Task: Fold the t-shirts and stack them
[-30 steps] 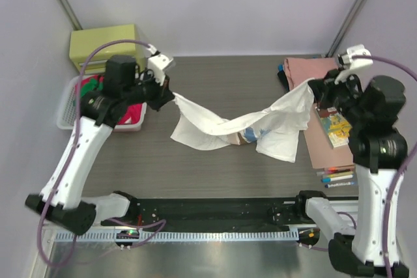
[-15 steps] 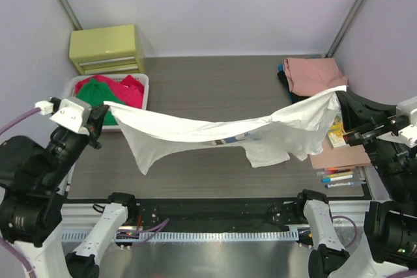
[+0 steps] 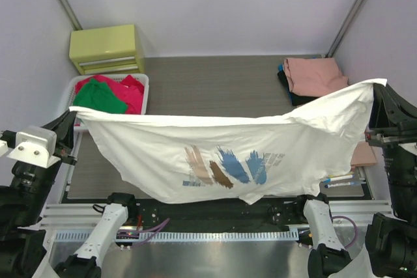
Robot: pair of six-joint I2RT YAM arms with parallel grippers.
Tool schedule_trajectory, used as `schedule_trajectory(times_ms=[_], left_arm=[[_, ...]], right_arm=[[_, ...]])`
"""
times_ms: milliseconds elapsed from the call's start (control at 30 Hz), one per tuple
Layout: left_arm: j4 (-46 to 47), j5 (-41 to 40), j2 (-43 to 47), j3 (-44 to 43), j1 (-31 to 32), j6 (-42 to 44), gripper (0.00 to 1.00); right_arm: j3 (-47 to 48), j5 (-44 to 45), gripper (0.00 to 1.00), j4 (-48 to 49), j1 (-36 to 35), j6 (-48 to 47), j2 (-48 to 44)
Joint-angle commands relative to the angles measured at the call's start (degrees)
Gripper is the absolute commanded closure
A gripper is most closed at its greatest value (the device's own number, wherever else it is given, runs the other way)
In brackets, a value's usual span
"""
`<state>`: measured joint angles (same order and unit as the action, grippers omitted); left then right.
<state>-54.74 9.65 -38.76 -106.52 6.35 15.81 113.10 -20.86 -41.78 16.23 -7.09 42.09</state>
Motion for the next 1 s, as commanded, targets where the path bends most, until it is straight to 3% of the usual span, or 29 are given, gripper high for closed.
schedule_trajectory(times_ms=[0,333,667,967], left_arm=[[-0.4,-5.9,0.7,3.2,-0.4,2.7,1.0],[0.7,-9.1,1.6,6.5,-0.4,4.1,1.0],[1.2,-7.6,2.0,8.3,-0.6,2.6,1.0],[-0.5,-8.8,2.4,-0.6,-2.4,2.5,1.0]], right_arm=[[-2.7,9.1,0.99,2.3,-0.6,-2.7,0.2],[-7.8,17.4,0.99,4.0,-2.7,-8.1,-1.4],[-9.1,11.8,0.99,3.1,-2.8,-3.8,-3.2],[-2.7,11.6,0.99,2.6,-1.4,-2.6,-4.2]])
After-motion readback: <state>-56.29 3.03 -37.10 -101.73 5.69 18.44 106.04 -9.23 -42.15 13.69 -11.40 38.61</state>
